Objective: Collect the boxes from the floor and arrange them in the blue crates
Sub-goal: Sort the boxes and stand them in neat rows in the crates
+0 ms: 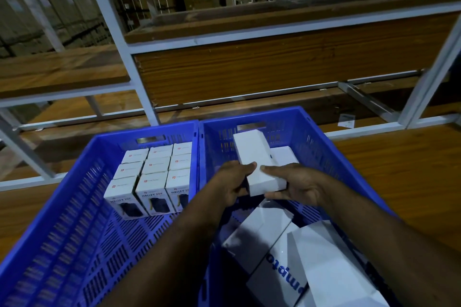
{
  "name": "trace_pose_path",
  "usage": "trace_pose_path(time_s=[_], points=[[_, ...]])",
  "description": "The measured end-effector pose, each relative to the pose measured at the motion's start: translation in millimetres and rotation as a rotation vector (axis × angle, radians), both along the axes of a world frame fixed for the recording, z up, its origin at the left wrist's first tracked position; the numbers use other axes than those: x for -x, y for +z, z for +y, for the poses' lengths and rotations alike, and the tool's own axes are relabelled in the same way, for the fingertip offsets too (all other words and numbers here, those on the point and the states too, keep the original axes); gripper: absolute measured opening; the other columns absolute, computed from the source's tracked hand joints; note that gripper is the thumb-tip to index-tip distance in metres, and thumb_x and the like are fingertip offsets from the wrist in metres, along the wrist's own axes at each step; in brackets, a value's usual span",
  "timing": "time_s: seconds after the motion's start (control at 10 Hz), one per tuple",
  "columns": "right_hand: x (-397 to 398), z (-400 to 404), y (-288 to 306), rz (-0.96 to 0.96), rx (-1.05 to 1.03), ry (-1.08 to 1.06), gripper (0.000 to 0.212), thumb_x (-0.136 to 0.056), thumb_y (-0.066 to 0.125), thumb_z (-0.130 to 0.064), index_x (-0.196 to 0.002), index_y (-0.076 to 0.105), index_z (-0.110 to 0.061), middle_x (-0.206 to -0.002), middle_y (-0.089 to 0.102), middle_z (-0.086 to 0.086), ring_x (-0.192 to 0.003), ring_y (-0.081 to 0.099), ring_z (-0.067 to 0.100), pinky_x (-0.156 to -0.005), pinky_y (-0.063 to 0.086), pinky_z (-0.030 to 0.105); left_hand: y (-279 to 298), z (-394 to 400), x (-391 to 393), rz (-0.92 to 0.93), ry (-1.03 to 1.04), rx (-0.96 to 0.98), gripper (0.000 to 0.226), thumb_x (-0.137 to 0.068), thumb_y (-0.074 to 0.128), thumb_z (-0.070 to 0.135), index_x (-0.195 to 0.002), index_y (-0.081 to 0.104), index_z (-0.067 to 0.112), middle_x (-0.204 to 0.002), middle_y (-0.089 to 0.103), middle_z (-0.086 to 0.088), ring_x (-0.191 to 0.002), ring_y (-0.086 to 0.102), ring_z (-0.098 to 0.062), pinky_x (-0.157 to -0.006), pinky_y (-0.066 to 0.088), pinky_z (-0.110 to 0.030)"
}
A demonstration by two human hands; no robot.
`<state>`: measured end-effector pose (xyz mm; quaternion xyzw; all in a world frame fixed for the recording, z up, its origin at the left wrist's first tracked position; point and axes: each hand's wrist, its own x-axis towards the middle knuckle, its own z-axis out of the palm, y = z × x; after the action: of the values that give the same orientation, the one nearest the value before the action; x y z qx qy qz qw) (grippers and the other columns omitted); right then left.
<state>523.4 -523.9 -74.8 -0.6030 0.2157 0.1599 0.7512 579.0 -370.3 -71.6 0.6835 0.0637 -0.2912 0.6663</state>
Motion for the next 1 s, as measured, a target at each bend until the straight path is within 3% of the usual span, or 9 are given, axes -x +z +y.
trace_pose_path(time_s=[0.2,0.3,0.4,0.5,0.6,0.7,0.8,0.9,1.0], points=[[-8,-21,-9,0.049,0.73,0.217,0.018,-0.097,0.058,-0.023,-0.097,0.06,-0.005,-0.095,0.061,0.012,-0.074,0.058,0.021,-0.066,0.052,0.031,-15,-16,-27,0.092,0.113,-0.084,0.045,-0.099,0.061,0.013,-0.139,0.045,0.001,-0.125,0.06,-0.017,-0.1,0.057,-0.031,-0.083,0.05,-0.045],[-1,-17,-15,0.102,1.107,0.623,0.028,-0.093,0.057,-0.027,-0.069,0.052,-0.014,-0.079,0.058,0.006,-0.069,0.058,0.023,-0.048,0.046,0.023,-20,-35,-35,0.082,0.132,-0.114,0.043,-0.101,0.056,0.011,-0.14,0.04,0.001,-0.111,0.056,-0.016,-0.094,0.054,-0.029,-0.084,0.044,-0.042],[3,-14,-19,0.134,1.133,0.827,0.032,-0.087,0.059,-0.039,-0.066,0.057,-0.015,-0.088,0.066,0.01,-0.075,0.061,0.024,-0.058,0.055,0.029,-22,-45,-36,0.049,0.111,-0.181,0.043,-0.102,0.054,0.01,-0.141,0.042,0.0,-0.118,0.055,-0.017,-0.1,0.052,-0.028,-0.084,0.044,-0.039],[7,-8,-19,0.112,1.183,1.054,0.033,-0.091,0.057,-0.048,-0.087,0.063,-0.015,-0.099,0.066,0.009,-0.086,0.057,0.022,-0.081,0.05,0.036,-29,-52,-37,0.049,0.082,-0.201,0.019,-0.102,0.05,0.004,-0.119,0.055,-0.002,-0.126,0.053,-0.023,-0.11,0.053,-0.029,-0.083,0.041,-0.038],[7,-2,-20,0.108,1.21,1.114,0.034,-0.096,0.053,-0.045,-0.099,0.062,-0.012,-0.102,0.063,0.009,-0.087,0.054,0.021,-0.074,0.043,0.031,-34,-55,-36,0.095,0.097,-0.203,0.016,-0.102,0.046,0.0,-0.109,0.06,0.004,-0.138,0.053,-0.022,-0.108,0.054,-0.025,-0.082,0.043,-0.033],[6,-2,-24,0.088,1.238,1.139,0.036,-0.097,0.052,-0.046,-0.096,0.061,-0.011,-0.101,0.062,0.008,-0.086,0.053,0.021,-0.075,0.041,0.03,-47,-53,-38,0.066,0.106,-0.235,0.04,-0.102,0.043,0.001,-0.142,0.047,-0.003,-0.148,0.049,-0.02,-0.127,0.056,-0.03,-0.076,0.046,-0.027],[8,-1,-24,0.094,1.235,1.138,0.04,-0.098,0.052,-0.044,-0.101,0.064,-0.007,-0.107,0.065,0.01,-0.089,0.053,0.021,-0.078,0.04,0.03,-45,-57,-37,0.02,0.073,-0.294,0.042,-0.102,0.043,0.002,-0.144,0.045,-0.003,-0.148,0.05,-0.019,-0.111,0.063,-0.022,-0.062,0.048,-0.02],[7,2,-24,0.084,1.249,1.157,0.043,-0.099,0.051,-0.043,-0.111,0.065,-0.004,-0.116,0.064,0.01,-0.093,0.051,0.02,-0.083,0.04,0.03,-48,-61,-34,-0.014,0.049,-0.335,0.04,-0.102,0.046,0.005,-0.142,0.048,-0.003,-0.145,0.053,-0.017,-0.074,0.055,-0.006,-0.054,0.047,-0.01],[6,2,-26,0.064,1.253,1.144,0.046,-0.099,0.052,-0.044,-0.113,0.064,-0.002,-0.115,0.063,0.009,-0.095,0.051,0.02,-0.086,0.041,0.031,-60,-64,-30,-0.117,-0.085,-0.497,0.037,-0.103,0.047,0.006,-0.138,0.051,-0.003,-0.144,0.053,-0.018,-0.107,0.063,-0.016,-0.086,0.051,-0.019]])
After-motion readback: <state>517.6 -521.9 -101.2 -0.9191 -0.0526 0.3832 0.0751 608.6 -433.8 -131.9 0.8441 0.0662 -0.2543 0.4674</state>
